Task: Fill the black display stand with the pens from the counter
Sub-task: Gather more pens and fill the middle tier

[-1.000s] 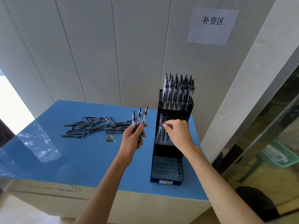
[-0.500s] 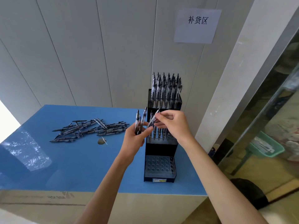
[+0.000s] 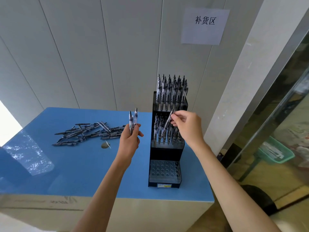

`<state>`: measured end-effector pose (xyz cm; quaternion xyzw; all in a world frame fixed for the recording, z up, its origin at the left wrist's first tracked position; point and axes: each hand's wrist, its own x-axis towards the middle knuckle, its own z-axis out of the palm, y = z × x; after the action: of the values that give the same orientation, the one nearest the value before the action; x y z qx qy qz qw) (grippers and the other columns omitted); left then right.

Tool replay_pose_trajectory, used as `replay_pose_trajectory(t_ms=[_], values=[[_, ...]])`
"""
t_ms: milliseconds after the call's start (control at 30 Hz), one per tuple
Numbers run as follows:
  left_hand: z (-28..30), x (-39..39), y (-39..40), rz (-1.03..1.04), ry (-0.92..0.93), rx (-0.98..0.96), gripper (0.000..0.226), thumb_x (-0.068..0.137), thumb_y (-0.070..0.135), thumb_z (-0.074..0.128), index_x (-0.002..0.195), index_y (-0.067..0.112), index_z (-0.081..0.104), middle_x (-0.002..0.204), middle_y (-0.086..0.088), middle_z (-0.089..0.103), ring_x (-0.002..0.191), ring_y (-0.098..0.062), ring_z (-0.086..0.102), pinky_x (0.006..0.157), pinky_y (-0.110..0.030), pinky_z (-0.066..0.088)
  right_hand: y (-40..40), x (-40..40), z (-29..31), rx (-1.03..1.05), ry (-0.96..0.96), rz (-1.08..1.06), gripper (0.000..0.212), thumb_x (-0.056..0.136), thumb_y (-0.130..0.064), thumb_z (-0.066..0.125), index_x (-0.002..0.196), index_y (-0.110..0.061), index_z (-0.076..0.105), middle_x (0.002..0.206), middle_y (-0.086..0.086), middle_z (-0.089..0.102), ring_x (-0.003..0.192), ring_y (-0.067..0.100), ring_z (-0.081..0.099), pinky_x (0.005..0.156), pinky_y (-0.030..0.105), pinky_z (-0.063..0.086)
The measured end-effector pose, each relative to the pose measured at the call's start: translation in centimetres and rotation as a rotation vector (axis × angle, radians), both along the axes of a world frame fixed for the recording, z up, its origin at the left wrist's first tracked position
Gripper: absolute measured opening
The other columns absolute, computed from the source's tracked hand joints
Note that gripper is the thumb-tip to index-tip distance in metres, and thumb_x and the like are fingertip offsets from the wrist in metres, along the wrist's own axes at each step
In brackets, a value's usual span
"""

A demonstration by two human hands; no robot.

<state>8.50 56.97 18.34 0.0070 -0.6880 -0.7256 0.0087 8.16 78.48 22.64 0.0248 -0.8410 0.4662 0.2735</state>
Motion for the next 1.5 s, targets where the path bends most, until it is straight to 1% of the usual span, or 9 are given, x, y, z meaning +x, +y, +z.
replay_pose_trajectory(t_ms=[233,500,800,900,1000,1167,1267,1333,1500], values=[[0.1,0.4,0.0,-0.010,0.062,0.001,0.024,0.110,0.029,0.043,0.117,0.022,0.065,0.078,0.001,0.054,0.055,-0.011,0.032,0.048,-0.021,0.030,-1.1,-0.3,-1.0,0.137,0.023,0.022,0.011,0.094,-0.015,0.069,0.097,-0.010,0.078,0.079,-0.004,0.075,0.074,0.005,0.070,0.079,0.033,0.061],[0.2,0.7,-0.2,0.013,0.021,0.026,0.022,0.111,0.029,0.041,0.111,0.016,0.058,0.076,0.004,0.060,0.055,-0.010,0.035,0.047,-0.020,0.032,-1.8,-0.6,-1.9,0.179,0.025,0.031,0.011,0.093,-0.013,0.070,0.097,-0.007,0.079,0.077,0.001,0.076,0.070,0.014,0.071,0.078,0.042,0.060],[0.3,0.8,0.2,-0.011,0.056,0.033,0.025,0.110,0.029,0.041,0.112,0.012,0.060,0.077,0.002,0.058,0.054,-0.011,0.034,0.047,-0.022,0.031,-1.7,-1.4,-2.9,0.241,-0.071,0.057,0.017,0.095,-0.016,0.068,0.086,-0.004,0.076,0.068,0.011,0.071,0.066,0.029,0.068,0.077,0.045,0.057],[0.3,0.9,0.4,-0.012,0.056,0.024,0.026,0.110,0.029,0.041,0.112,0.012,0.061,0.077,0.002,0.058,0.053,-0.012,0.034,0.047,-0.022,0.031,-1.9,-1.3,-4.2,0.286,-0.132,0.060,0.025,0.096,-0.018,0.066,0.080,0.000,0.072,0.064,0.014,0.068,0.063,0.030,0.065,0.071,0.043,0.056],[0.2,1.0,0.5,-0.023,0.053,0.034,0.027,0.110,0.028,0.041,0.110,0.011,0.063,0.078,0.001,0.056,0.052,-0.013,0.034,0.046,-0.022,0.030,-1.9,-1.0,-4.8,0.257,-0.130,0.051,0.022,0.096,-0.018,0.066,0.083,-0.003,0.075,0.066,0.012,0.071,0.068,0.028,0.069,0.073,0.043,0.058],[0.3,1.2,1.1,-0.028,0.049,0.055,0.026,0.109,0.026,0.046,0.107,0.007,0.064,0.075,0.002,0.054,0.049,-0.013,0.035,0.045,-0.021,0.030,-1.5,-0.9,-4.5,0.266,-0.136,0.056,0.023,0.095,-0.020,0.068,0.082,-0.003,0.075,0.066,0.010,0.071,0.065,0.024,0.069,0.075,0.043,0.058],[0.6,1.1,1.5,-0.030,0.049,0.054,0.024,0.107,0.026,0.052,0.106,0.005,0.063,0.080,-0.002,0.055,0.047,-0.013,0.040,0.046,-0.021,0.033,-1.0,-0.4,-3.5,0.213,-0.133,0.054,0.014,0.091,-0.019,0.073,0.089,-0.008,0.080,0.070,0.003,0.074,0.065,0.014,0.070,0.079,0.037,0.059],[0.7,0.9,1.6,-0.037,0.056,0.052,0.024,0.104,0.028,0.057,0.105,0.005,0.062,0.084,-0.005,0.056,0.048,-0.014,0.042,0.048,-0.022,0.036,-0.8,-0.1,-2.6,0.121,-0.128,0.071,0.011,0.091,-0.019,0.073,0.092,-0.011,0.080,0.074,-0.001,0.075,0.066,0.008,0.071,0.075,0.036,0.062],[1.1,0.9,2.6,-0.074,0.088,0.035,0.019,0.100,0.031,0.065,0.101,0.012,0.063,0.077,0.002,0.054,0.050,-0.013,0.038,0.051,-0.022,0.037,-1.3,0.7,0.4,-0.237,-0.212,0.227,0.018,0.092,-0.022,0.072,0.101,-0.007,0.077,0.085,0.005,0.077,0.074,0.019,0.076,0.073,0.035,0.063]])
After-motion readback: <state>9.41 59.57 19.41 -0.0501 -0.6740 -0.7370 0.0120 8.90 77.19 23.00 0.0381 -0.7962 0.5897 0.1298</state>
